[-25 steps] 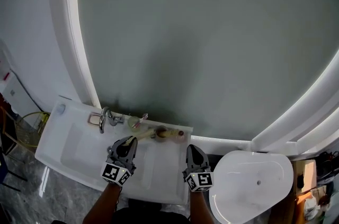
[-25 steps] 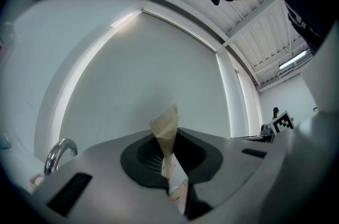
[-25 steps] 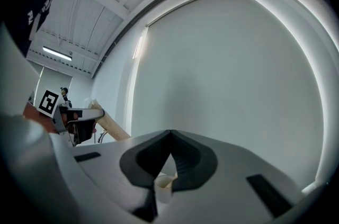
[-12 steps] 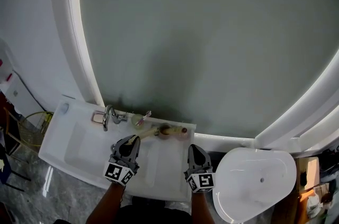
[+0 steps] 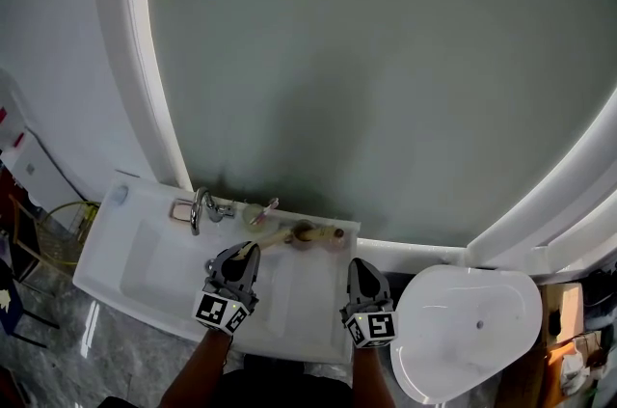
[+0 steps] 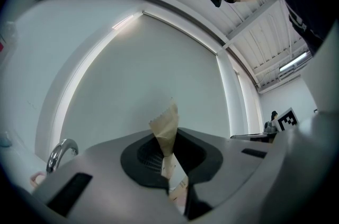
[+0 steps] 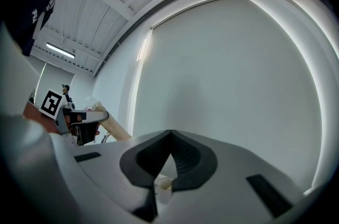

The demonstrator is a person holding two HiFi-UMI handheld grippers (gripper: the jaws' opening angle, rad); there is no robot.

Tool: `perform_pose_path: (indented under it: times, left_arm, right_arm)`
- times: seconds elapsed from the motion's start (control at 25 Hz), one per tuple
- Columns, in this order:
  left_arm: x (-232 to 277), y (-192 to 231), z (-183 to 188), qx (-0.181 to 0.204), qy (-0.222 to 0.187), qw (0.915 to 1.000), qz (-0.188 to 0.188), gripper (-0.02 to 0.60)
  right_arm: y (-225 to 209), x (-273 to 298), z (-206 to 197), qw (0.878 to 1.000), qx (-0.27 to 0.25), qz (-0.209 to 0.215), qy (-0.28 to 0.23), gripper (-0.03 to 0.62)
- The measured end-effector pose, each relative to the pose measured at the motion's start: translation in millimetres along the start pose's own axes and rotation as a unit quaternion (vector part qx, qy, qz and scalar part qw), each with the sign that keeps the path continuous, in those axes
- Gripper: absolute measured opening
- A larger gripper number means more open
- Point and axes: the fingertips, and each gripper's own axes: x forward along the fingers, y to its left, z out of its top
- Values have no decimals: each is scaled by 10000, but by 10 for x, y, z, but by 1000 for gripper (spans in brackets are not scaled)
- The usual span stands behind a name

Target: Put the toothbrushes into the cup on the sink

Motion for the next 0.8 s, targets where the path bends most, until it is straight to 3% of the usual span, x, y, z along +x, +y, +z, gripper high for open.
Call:
perform_pose_path:
  times: [0.44, 0.8]
  left_arm:
    - [75, 32, 9, 36, -11, 10000, 24, 44]
    - [431, 49, -114, 179, 144, 9997, -77, 44]
  right_arm:
    - [-19, -33, 13, 9999, 144, -3, -29, 28]
    - [-7, -56, 52, 9998, 201, 29, -73, 28]
